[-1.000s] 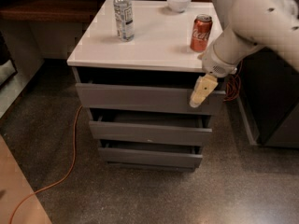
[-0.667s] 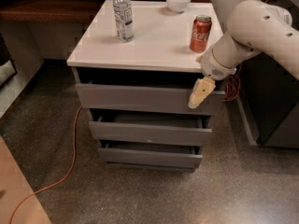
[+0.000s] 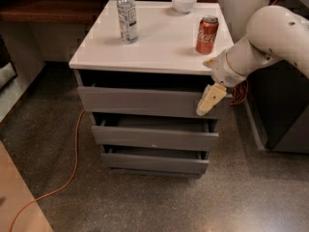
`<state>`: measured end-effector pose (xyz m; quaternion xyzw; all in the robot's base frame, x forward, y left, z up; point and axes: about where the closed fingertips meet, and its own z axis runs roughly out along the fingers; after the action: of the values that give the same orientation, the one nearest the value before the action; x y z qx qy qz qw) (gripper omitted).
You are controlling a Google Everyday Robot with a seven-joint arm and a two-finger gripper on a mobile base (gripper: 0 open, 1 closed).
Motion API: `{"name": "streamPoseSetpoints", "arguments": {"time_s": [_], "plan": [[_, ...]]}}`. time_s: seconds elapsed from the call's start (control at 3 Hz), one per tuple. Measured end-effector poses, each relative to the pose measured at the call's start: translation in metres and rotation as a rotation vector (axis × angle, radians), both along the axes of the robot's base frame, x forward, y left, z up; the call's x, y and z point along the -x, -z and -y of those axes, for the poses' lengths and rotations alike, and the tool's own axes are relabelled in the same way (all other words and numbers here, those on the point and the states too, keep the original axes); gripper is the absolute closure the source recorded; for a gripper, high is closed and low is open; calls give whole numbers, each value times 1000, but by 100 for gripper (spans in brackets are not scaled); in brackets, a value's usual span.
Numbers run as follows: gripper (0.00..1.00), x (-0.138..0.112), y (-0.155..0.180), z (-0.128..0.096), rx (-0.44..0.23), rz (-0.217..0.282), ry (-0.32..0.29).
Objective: Place coke can into top drawer
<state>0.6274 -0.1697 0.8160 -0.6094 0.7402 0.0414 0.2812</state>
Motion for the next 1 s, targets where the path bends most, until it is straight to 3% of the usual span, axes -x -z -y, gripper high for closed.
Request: {"name": "streamPoseSetpoints", "arguments": {"time_s": [0.33, 1.0], "plan": [[0, 4, 9, -4, -8, -27, -39], [0, 16, 45, -13, 61, -94, -143]]}}
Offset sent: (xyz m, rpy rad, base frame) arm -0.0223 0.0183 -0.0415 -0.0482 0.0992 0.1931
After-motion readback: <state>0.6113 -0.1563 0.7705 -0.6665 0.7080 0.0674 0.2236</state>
